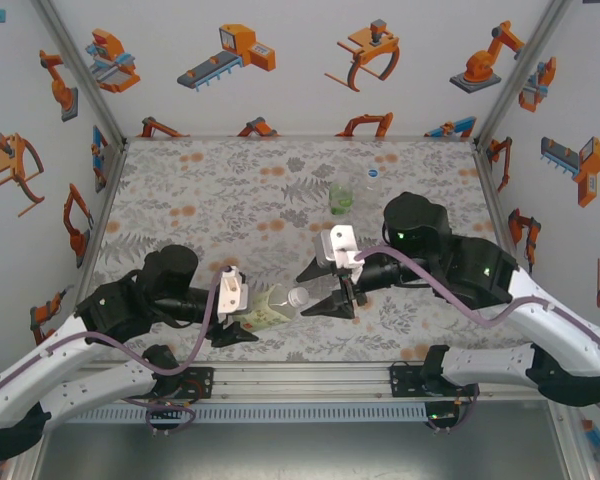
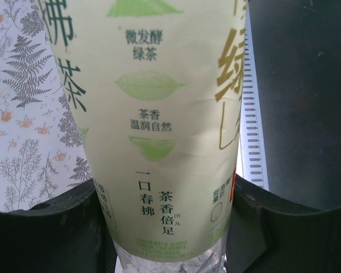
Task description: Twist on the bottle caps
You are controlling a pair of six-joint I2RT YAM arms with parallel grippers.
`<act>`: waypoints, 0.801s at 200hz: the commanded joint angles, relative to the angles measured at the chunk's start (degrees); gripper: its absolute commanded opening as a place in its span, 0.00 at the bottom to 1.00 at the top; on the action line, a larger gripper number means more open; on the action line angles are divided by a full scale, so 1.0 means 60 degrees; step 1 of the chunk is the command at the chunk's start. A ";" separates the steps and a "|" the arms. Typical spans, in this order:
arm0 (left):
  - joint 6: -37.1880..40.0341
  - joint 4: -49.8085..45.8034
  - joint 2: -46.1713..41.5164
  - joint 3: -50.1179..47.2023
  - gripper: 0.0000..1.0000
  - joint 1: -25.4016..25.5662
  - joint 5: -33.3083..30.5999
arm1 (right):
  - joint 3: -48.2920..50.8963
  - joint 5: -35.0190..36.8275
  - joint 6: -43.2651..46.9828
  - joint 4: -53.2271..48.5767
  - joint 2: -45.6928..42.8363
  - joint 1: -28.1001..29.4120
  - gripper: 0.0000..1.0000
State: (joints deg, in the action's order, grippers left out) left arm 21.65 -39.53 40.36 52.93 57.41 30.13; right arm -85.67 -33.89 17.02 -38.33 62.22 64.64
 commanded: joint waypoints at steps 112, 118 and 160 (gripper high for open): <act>-0.0020 -0.0301 -0.0237 0.0473 0.00 0.0041 0.0281 | 0.0018 -0.0284 0.0636 0.0075 0.0048 0.0016 0.42; -0.0037 -0.0334 -0.0240 0.0492 0.00 0.0039 0.0268 | 0.0035 -0.0284 0.0636 0.0119 0.0052 0.0013 0.42; -0.0064 -0.0301 -0.0280 0.0466 0.00 0.0041 0.0196 | 0.0178 -0.0431 0.0519 0.0431 0.0052 0.0008 0.41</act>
State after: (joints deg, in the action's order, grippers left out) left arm 21.61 -41.23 39.16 53.80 57.41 30.50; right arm -85.34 -35.35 19.77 -38.09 62.94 64.64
